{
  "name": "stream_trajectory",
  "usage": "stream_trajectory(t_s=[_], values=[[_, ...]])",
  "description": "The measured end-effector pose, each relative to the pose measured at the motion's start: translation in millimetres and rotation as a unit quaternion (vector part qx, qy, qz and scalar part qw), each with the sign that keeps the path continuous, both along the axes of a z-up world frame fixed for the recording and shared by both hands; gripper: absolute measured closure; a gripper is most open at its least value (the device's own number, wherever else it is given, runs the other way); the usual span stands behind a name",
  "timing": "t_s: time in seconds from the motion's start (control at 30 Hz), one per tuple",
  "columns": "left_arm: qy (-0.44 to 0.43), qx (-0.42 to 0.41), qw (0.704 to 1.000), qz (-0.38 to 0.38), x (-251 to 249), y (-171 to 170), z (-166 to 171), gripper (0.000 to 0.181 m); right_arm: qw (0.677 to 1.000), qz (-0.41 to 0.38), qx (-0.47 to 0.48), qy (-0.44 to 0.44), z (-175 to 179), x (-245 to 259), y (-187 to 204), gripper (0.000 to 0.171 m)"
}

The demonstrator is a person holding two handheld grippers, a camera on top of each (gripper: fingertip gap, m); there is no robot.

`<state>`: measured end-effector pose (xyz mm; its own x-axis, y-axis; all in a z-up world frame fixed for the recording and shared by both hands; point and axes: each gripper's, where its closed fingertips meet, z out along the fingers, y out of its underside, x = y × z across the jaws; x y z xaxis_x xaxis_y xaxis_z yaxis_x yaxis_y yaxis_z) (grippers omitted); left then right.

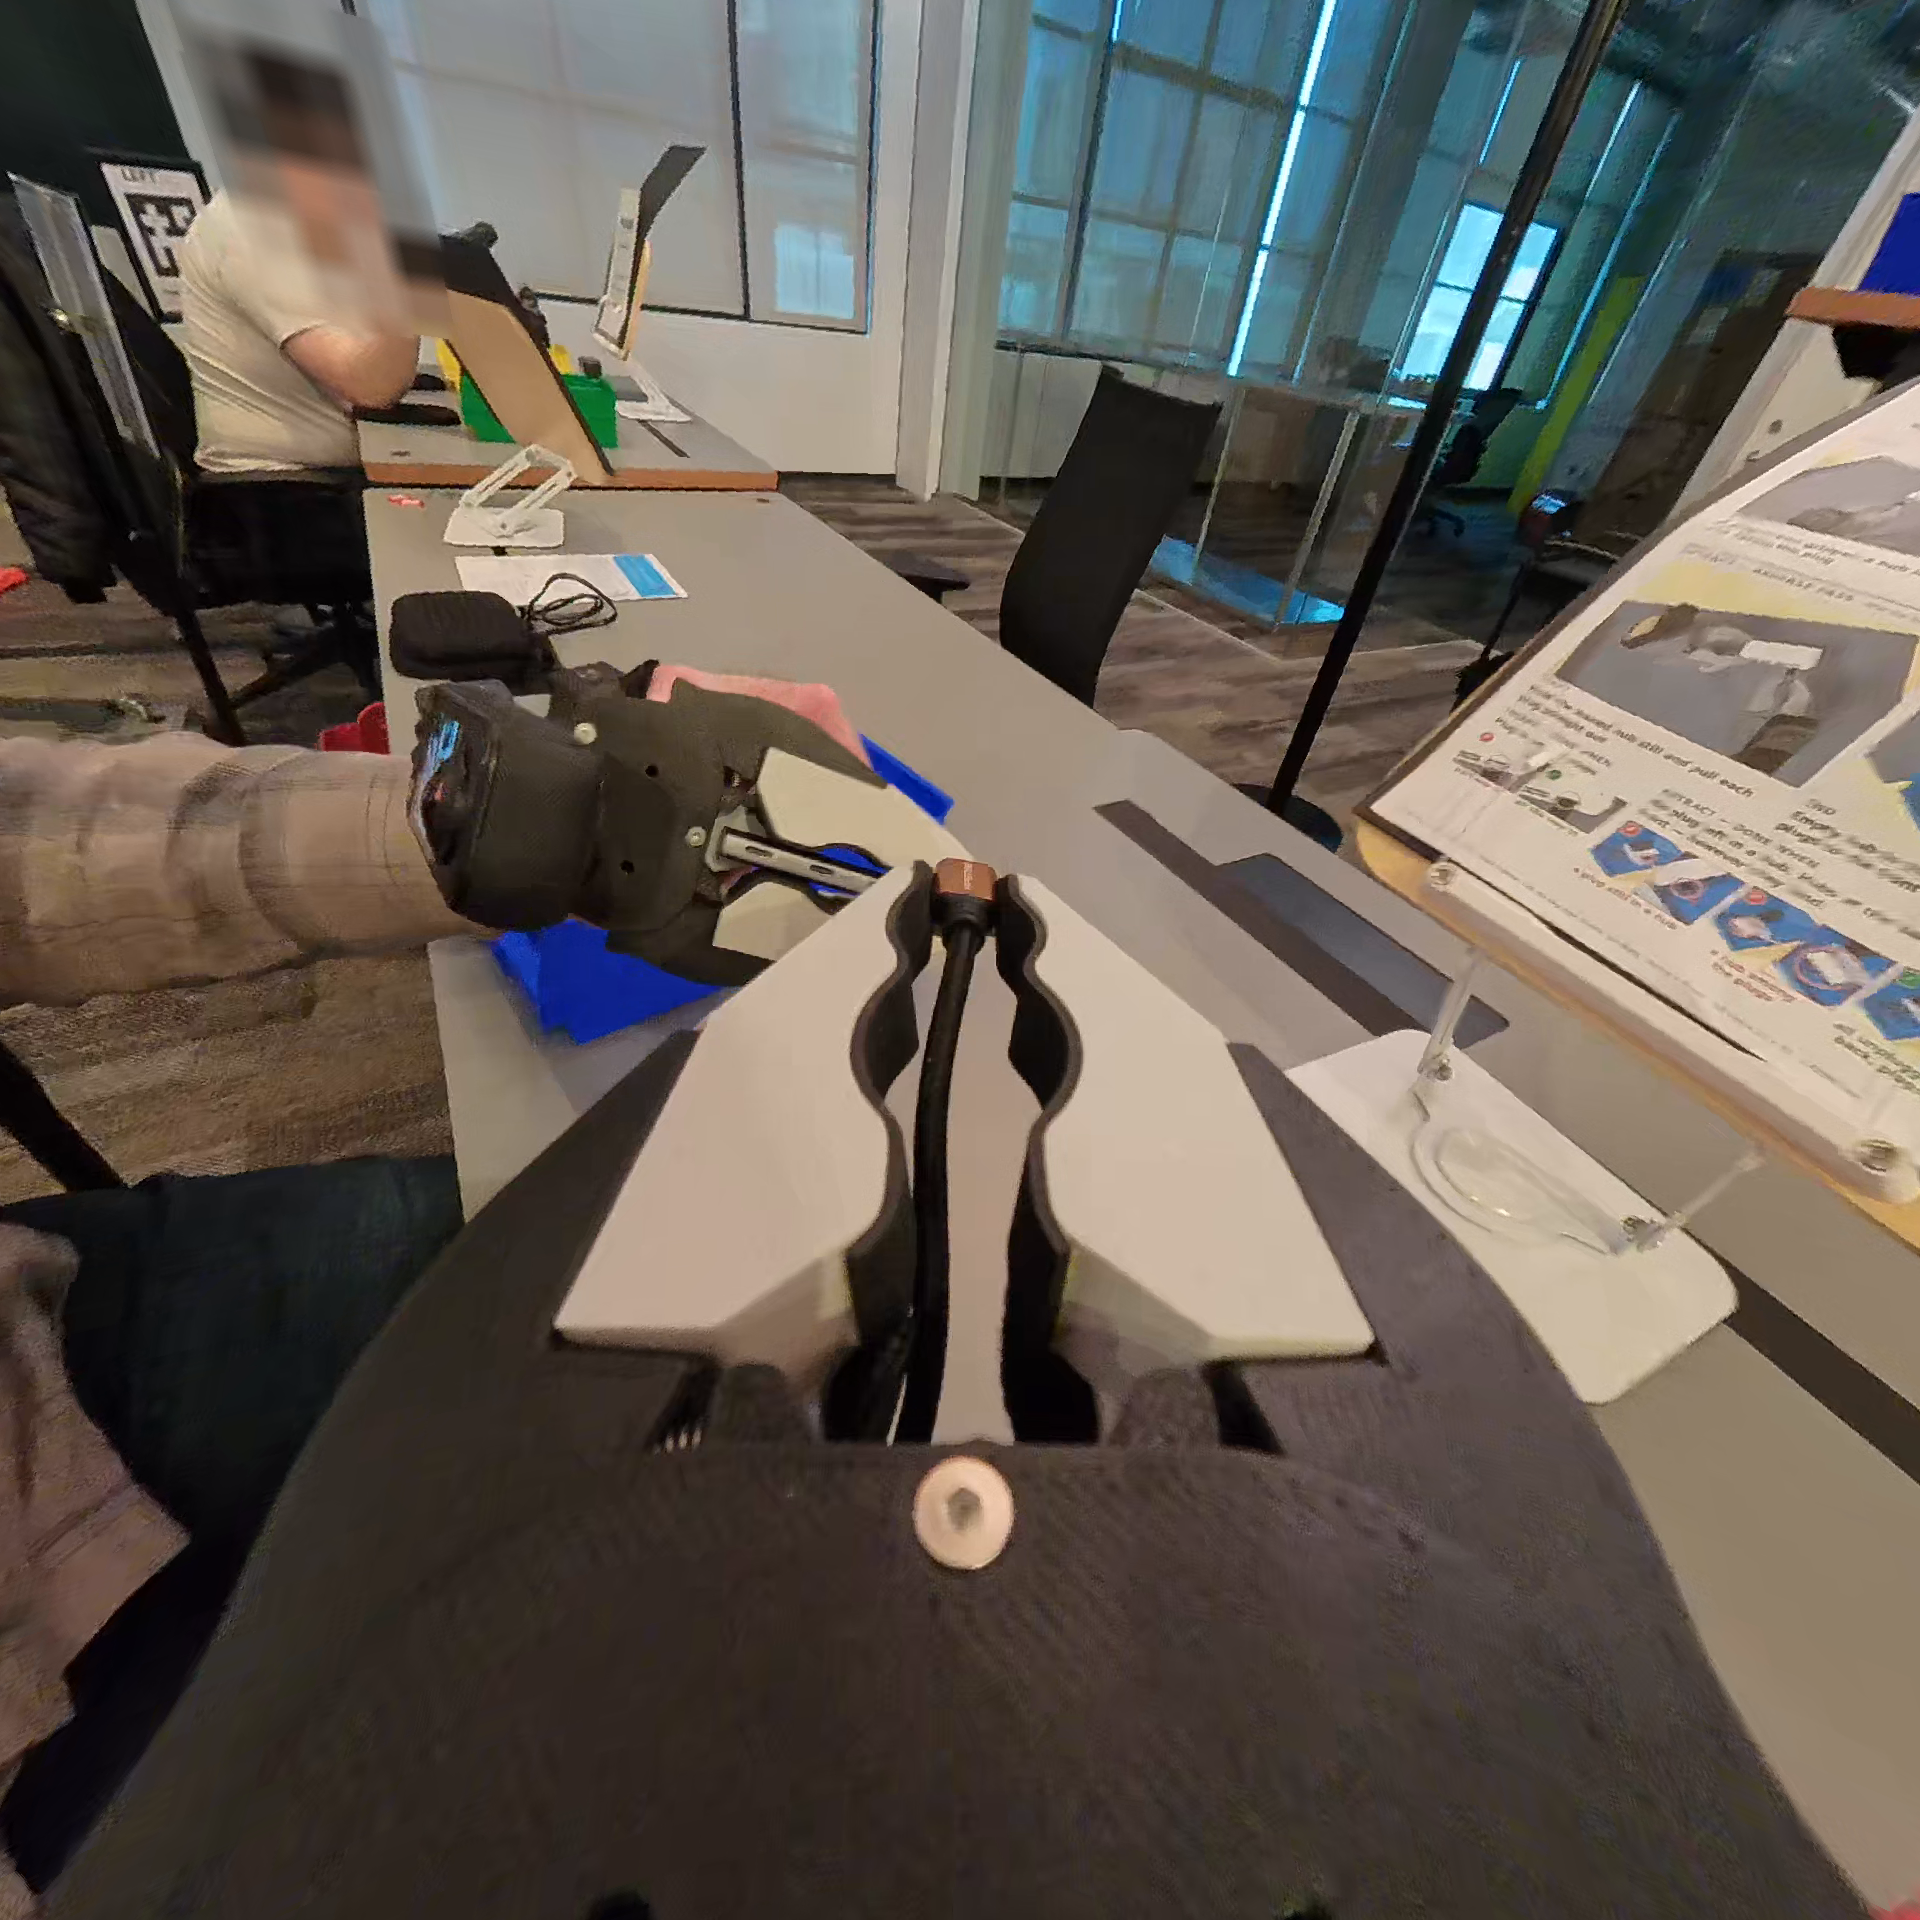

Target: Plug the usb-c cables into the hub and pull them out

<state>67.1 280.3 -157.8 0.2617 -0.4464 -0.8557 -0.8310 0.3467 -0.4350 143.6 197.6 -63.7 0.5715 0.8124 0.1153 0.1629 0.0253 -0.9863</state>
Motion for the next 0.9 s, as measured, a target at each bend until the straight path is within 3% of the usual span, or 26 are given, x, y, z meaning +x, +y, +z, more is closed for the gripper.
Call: stream_trajectory(t_s=[0.27,0.4,0.5,0.67,0.9], values=[[-0.015,-0.017,1.0,-0.004,-6.2,-9.3,-6.6,0.167,0.996,-0.084,0.017,-0.031,40.1,109.3,3.7,0.161],[-0.014,-0.022,1.0,-0.008,-6.3,-11.6,-10.8,0.167,0.989,-0.143,0.01,-0.032,33.1,175.0,7.1,0.162],[-0.012,-0.024,1.0,-0.01,-4.2,-12.8,-14.0,0.167,0.985,-0.169,-0.007,-0.027,4.2,212.7,10.9,0.162],[-0.003,-0.031,0.999,-0.018,2.6,-15.5,-21.0,0.167,0.98,-0.186,-0.072,-0.026,-73.6,244.5,24.1,0.161],[0.012,-0.035,0.999,-0.026,10.1,-18.3,-26.3,0.167,0.946,-0.201,-0.192,-0.164,-168.3,270.8,19.0,0.155]])
